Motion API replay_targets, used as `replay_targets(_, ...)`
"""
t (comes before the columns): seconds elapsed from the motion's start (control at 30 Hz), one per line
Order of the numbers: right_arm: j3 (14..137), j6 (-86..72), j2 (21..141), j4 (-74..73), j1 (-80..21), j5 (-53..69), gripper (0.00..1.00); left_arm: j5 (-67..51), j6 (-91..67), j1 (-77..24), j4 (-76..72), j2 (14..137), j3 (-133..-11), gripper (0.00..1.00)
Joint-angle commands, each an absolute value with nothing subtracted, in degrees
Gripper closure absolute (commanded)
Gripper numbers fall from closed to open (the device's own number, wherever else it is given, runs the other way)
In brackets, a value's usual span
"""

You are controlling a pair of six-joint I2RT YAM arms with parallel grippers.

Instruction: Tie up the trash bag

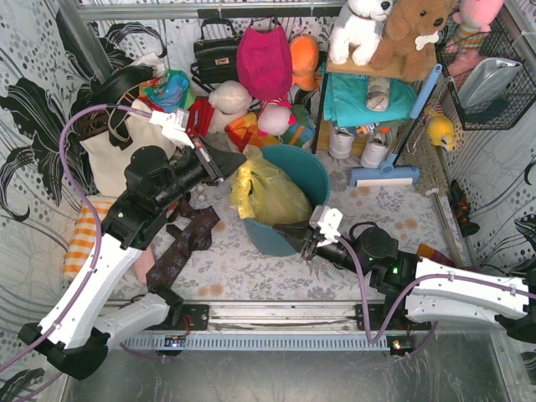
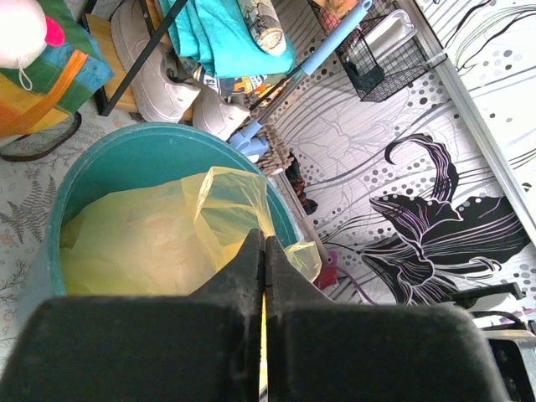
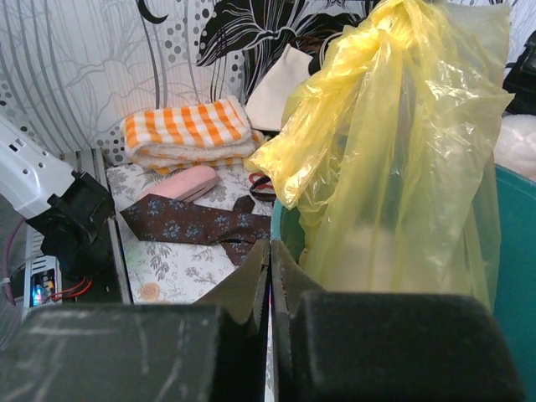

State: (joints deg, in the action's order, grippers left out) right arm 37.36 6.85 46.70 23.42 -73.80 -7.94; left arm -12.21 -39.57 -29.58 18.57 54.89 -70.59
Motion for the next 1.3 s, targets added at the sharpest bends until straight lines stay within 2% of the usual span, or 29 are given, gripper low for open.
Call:
replay_targets(0.0,38.9,5.2,47.5,22.9,-74.0,-7.6,0.96,-12.5,-39.2,-29.7,14.3,55.0,-72.1,1.0)
replay_targets(0.07,40.8,4.3,50.6,24.1,-74.0,-7.2,0.81,-13.1,-39.7,-29.8,14.1,54.7,-71.4,1.0)
replay_targets(0.13,42.7,3.3,53.4,25.4,-74.0,-8.0,0.7,-13.2,-40.1,-29.7,14.0,54.5,-70.8,1.0)
replay_targets(0.37,45.8,1.9,59.4,30.7,-74.1,-10.2,0.48,-13.3,-41.1,-29.8,14.1,52.6,-69.3,1.0)
replay_targets(0.43,46.6,2.0,60.3,31.2,-74.0,-11.4,0.44,-13.1,-41.1,-29.8,14.6,52.0,-69.2,1.0)
replay_targets(0.6,47.1,2.3,61.9,33.3,-74.0,-12.9,0.42,-12.9,-41.3,-29.8,15.5,50.9,-68.8,1.0)
replay_targets(0.83,50.2,3.5,66.3,35.3,-74.0,-12.2,0.45,-14.1,-42.6,-29.8,14.7,50.1,-67.0,1.0)
replay_targets(1.0,51.9,4.5,68.7,35.8,-74.0,-15.6,0.44,-15.3,-43.2,-29.7,14.6,49.7,-66.3,1.0)
replay_targets(1.07,52.5,5.4,69.6,35.5,-74.0,-17.3,0.47,-15.3,-43.3,-29.7,14.7,49.4,-66.0,1.0)
replay_targets(1.1,52.8,6.1,69.9,35.4,-74.0,-17.7,0.51,-15.3,-43.3,-29.7,14.8,49.2,-65.9,1.0)
replay_targets(1.27,52.1,7.4,69.4,36.6,-74.0,-18.9,0.91,-14.3,-42.7,-29.8,16.3,48.2,-66.3,1.0)
